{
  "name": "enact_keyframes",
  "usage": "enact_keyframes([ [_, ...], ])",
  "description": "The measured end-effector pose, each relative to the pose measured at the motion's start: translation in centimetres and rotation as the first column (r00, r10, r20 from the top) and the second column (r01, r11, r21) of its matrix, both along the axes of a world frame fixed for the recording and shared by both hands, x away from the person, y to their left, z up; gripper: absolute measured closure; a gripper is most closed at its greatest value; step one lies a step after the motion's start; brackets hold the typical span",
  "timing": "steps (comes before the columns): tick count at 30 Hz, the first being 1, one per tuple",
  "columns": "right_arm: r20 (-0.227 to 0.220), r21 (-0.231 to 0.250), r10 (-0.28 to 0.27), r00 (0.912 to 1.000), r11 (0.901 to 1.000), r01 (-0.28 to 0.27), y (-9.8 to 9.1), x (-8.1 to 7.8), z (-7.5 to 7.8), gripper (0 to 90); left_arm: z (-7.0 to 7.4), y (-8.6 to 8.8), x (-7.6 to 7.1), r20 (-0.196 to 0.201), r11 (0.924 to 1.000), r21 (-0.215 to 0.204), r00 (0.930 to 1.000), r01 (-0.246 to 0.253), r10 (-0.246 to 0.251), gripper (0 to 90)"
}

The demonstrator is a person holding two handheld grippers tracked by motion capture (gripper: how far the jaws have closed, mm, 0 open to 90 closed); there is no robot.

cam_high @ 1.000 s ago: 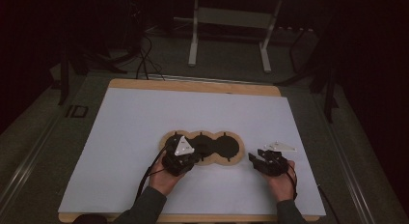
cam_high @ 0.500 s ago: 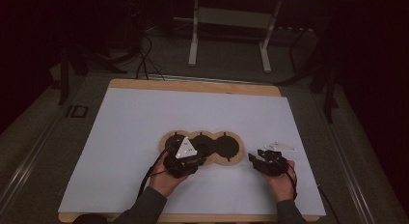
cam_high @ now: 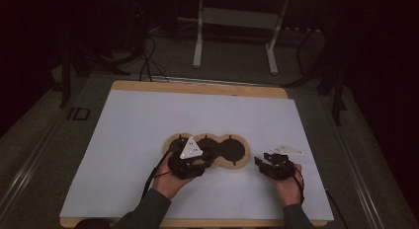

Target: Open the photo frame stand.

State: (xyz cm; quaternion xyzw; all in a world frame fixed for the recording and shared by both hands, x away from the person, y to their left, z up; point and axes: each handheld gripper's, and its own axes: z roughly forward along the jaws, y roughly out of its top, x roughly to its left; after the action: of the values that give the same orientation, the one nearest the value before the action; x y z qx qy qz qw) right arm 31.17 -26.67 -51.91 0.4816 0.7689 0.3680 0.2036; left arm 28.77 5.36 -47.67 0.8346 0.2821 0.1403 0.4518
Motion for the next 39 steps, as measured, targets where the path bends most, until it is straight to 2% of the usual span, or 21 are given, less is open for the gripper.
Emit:
enact_keyframes([
  [5,-0.003,-0.004,0.003,1.0,1.0,-0.003,0.1,0.0,0.0,53.5,0.1,0.0,0.5,-0.014,0.9999,-0.004,0.9998,-0.013,0.013,61.8],
  [10,-0.003,0.0,0.001,1.0,1.0,-0.001,0.0,0.0,0.0,53.5,0.2,0.0,0.7,-0.004,0.9997,0.013,0.9998,-0.021,0.021,59.6],
  [14,-0.001,-0.001,0.002,1.0,1.0,-0.002,0.0,0.0,0.0,53.4,0.2,0.0,1.0,0.002,0.9991,0.017,0.9993,-0.038,0.038,55.8],
  [17,-0.002,0.001,0.0,1.0,1.0,0.0,0.0,0.0,0.0,53.5,0.2,-0.1,1.3,0.025,0.9993,0.018,0.9992,-0.031,0.031,50.9],
  [20,-0.002,0.001,0.001,1.0,1.0,-0.001,0.0,0.0,0.0,53.4,0.1,-0.2,1.6,0.026,0.9995,0.022,0.9994,-0.023,0.023,45.1],
  [25,0.001,0.003,0.001,1.0,1.0,-0.001,0.0,0.0,0.0,53.3,-0.1,-0.9,2.4,0.041,0.9977,0.068,0.9991,-0.007,0.004,41.3],
  [27,0.0,0.002,0.0,1.0,1.0,0.0,-0.1,0.0,0.0,53.3,-0.3,-1.2,2.6,0.053,0.9951,0.098,0.9986,-0.003,-0.002,40.8],
  [30,0.0,0.003,0.001,1.0,1.0,-0.001,-0.1,0.0,0.0,53.2,-0.8,-1.7,2.9,0.067,0.9899,0.141,0.9978,-0.007,-0.002,40.9],
  [35,0.001,0.005,0.002,1.0,1.0,-0.002,-0.1,0.0,0.0,53.1,-1.7,-2.6,3.4,0.054,0.9824,0.186,0.9985,-0.009,-0.001,41.8],
  [39,0.001,0.009,0.004,1.0,1.0,-0.004,-0.1,0.0,0.0,52.6,-2.3,-3.1,3.8,0.053,0.9726,0.232,0.9986,-0.014,0.002,44.3],
])
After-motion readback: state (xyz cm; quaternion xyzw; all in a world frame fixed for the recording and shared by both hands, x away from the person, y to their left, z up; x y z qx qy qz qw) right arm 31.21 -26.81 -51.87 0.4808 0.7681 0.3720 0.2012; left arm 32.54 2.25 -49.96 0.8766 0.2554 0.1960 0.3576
